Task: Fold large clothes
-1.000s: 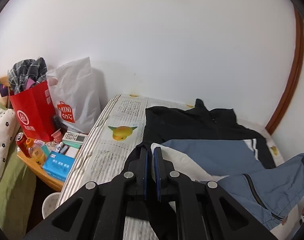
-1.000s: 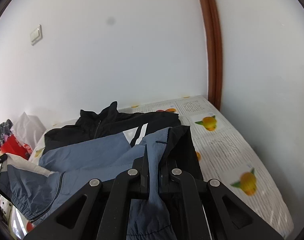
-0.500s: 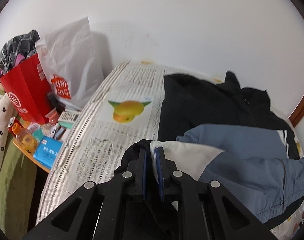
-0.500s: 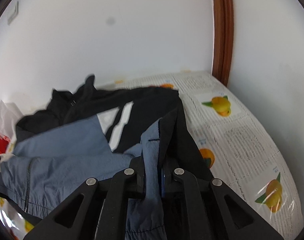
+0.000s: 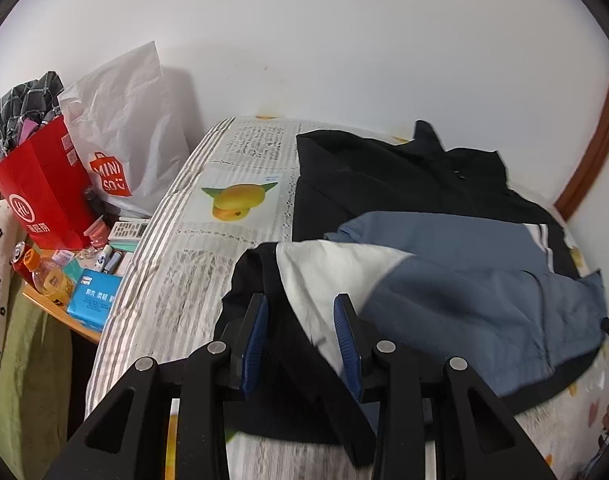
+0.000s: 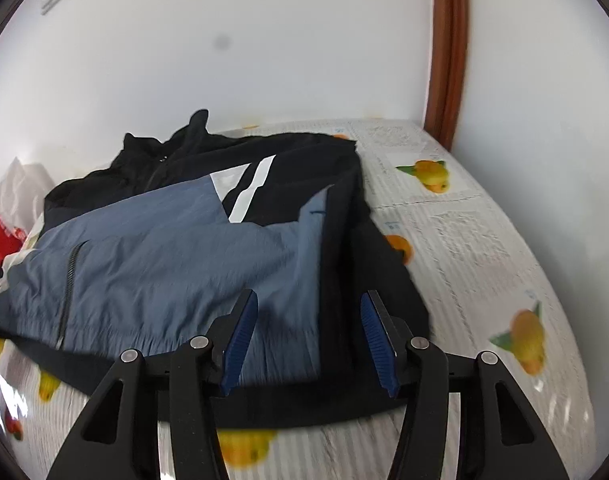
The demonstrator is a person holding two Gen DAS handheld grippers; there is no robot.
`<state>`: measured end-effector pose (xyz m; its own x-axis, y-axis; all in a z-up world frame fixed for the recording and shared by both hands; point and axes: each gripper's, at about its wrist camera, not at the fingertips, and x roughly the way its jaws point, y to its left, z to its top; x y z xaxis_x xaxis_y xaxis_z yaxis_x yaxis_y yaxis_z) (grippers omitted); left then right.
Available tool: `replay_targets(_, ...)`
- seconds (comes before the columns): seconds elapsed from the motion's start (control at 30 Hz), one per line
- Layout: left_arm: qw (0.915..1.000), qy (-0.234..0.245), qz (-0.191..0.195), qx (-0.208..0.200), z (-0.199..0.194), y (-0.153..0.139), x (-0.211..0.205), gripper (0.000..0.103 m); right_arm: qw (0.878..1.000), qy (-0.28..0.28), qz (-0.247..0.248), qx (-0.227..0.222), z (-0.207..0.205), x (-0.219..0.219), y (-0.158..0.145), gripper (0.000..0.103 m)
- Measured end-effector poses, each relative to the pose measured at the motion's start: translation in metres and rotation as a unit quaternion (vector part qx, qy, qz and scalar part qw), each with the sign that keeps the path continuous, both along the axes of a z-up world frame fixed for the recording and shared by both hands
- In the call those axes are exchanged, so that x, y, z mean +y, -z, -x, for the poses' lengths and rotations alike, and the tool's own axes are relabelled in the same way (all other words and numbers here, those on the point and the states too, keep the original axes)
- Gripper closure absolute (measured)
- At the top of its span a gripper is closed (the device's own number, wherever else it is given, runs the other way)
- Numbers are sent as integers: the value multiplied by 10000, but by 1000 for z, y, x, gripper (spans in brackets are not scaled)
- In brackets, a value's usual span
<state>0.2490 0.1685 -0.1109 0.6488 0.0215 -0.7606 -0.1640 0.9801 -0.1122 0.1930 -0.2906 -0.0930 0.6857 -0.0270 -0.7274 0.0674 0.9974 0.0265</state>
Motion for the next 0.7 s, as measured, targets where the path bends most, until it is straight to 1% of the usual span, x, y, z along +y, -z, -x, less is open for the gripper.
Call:
replay_targets(0.07, 9999, 29, 83, -67, 13, -4, 4, 54, 9999, 129, 81, -29, 15, -8, -6, 47)
replay_targets(0.1, 9999, 26, 88, -101, 19, -5, 6, 53, 9997, 203, 111, -24, 20, -12, -8, 47)
replay_targets(0.2, 10000, 3, 50, -77, 32, -3, 10, 53, 9992, 377, 78, 90, 35, -26, -7, 47)
replay_targets(0.3, 10000, -15, 41, 7, 44, 3, 14, 53, 9984, 500, 121, 214, 44, -37, 0, 47)
replay_targets(0.53, 9998, -47, -11, 190, 56, 18, 21, 53, 9971, 613, -78, 451, 47, -51, 17, 47)
replay_targets(0.7, 9991, 5, 252, 345, 53, 35, 28, 53, 9965, 588, -237, 547, 36, -52, 23, 47)
